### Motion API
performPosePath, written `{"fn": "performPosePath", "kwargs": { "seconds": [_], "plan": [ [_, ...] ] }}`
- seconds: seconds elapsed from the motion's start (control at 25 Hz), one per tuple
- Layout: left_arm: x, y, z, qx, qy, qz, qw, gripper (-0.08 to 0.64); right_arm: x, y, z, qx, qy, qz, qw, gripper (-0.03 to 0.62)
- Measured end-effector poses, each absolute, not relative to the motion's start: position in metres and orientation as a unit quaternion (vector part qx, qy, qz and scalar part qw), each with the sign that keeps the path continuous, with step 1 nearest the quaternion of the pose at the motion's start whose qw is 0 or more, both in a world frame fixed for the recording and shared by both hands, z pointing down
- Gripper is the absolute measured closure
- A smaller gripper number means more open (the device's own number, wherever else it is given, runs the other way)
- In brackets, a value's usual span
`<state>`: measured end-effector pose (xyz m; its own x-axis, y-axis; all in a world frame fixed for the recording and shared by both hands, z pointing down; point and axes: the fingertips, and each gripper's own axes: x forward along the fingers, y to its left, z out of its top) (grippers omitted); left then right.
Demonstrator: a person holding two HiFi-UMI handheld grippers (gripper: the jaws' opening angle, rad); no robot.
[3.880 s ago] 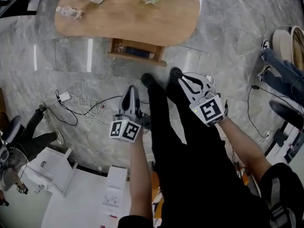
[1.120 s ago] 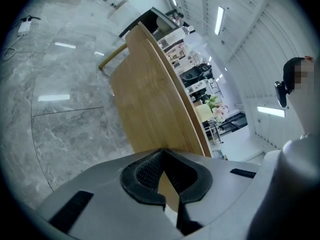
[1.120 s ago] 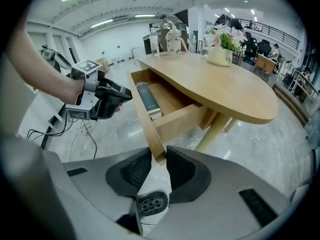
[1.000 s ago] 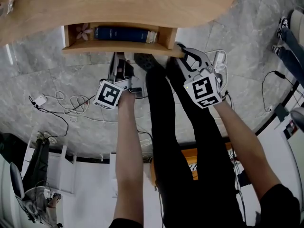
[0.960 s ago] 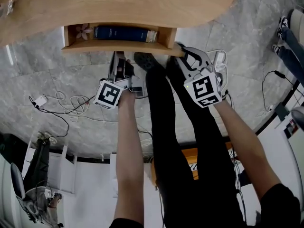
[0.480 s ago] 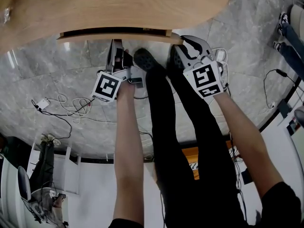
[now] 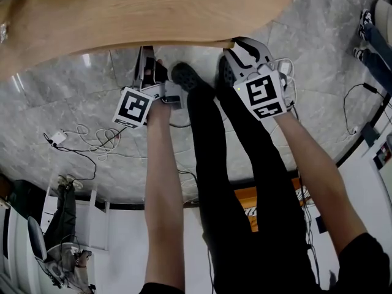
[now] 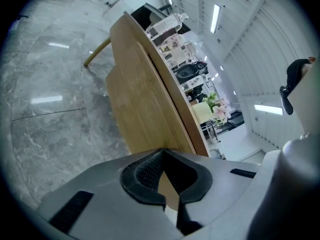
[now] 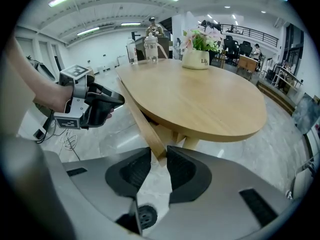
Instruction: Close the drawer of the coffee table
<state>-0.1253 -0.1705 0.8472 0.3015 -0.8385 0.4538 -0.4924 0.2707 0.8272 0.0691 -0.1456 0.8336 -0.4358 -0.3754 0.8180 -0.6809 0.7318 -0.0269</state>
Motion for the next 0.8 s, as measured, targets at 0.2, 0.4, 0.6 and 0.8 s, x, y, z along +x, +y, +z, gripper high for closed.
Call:
{"fn": "performPosePath", "kwargs": {
  "seconds": [0.2,0.4,0.6,0.8],
  "plan": [
    [-0.121,-0.181,0.846,0.593,-0.567,-0.152,0.552,0.551,0.074,-0.156,0.835,0.334,-0.824,0.187,0.418,0.500],
    [-0.121,-0.188,0.848,0.590,-0.568,-0.152,0.552,0.551,0.074,-0.163,0.837,0.336,-0.823,0.183,0.421,0.497],
    [-0.119,-0.188,0.850,0.596,-0.563,-0.141,0.556,0.551,0.077,-0.162,0.831,0.357,-0.810,0.185,0.426,0.497],
    [-0.117,-0.186,0.834,0.601,-0.555,-0.144,0.557,0.551,0.083,-0.157,0.813,0.374,-0.807,0.184,0.420,0.497]
  ]
}}
